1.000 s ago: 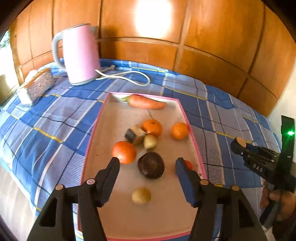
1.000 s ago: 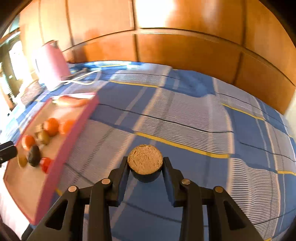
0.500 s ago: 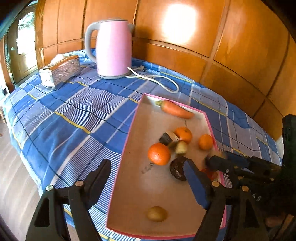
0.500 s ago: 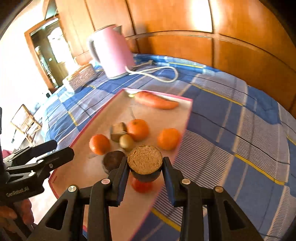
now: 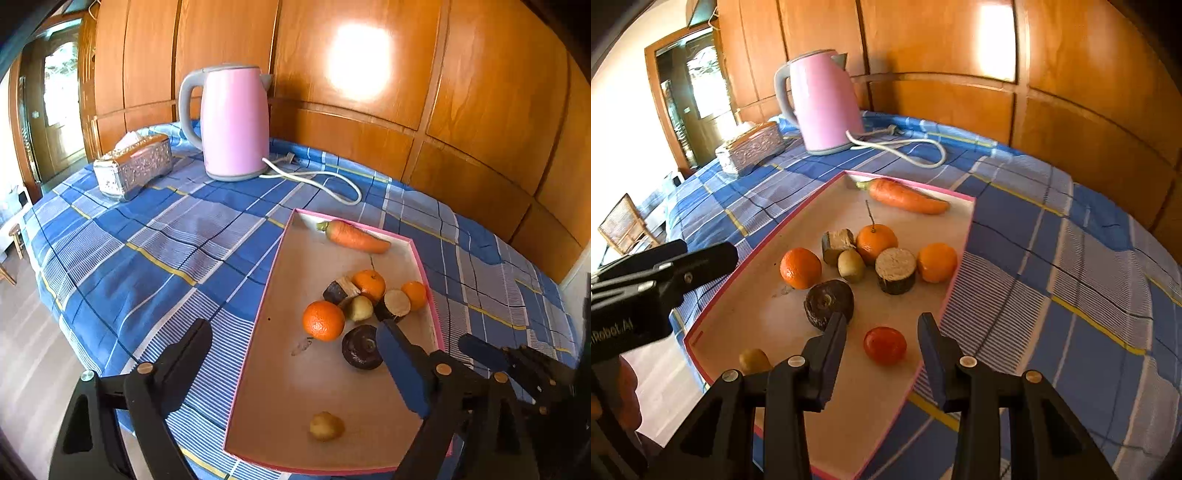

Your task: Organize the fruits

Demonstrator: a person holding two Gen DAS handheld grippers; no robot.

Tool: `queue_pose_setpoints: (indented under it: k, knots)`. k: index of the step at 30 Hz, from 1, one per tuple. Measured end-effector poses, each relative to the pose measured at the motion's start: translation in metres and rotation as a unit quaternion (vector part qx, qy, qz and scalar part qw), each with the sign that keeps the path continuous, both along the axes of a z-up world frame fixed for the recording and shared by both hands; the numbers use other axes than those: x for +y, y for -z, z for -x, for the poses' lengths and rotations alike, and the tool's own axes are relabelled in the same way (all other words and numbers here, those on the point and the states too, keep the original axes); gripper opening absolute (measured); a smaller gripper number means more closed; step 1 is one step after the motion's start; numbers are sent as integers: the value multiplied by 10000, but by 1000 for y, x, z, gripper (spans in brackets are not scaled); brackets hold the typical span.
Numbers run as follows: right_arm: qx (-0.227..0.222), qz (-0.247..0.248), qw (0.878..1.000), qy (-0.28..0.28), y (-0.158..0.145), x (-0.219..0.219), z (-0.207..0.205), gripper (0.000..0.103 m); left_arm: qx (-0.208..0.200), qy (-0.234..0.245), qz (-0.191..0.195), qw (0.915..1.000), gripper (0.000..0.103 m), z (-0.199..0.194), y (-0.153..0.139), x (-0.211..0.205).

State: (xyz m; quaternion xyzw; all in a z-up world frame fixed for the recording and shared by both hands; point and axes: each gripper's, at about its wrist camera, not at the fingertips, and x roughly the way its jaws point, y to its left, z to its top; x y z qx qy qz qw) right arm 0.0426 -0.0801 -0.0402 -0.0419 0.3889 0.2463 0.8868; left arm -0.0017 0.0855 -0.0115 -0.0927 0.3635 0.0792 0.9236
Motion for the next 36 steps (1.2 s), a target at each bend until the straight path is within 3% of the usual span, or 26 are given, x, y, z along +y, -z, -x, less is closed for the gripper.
queue_pose_setpoints:
  k: [9, 28, 36]
  knots:
    - [-231, -37, 9990, 380, -8, -6, 12, 44, -137, 18, -61, 9999, 103, 11, -8, -7]
    - [-438, -83, 9981, 429, -15, -10, 27, 44, -267, -138, -463, 9985, 103, 27, -17, -20]
    - [-453, -103, 9980, 431, -14, -12, 28, 44, -285, -126, -455, 9985, 103, 28, -18, -23]
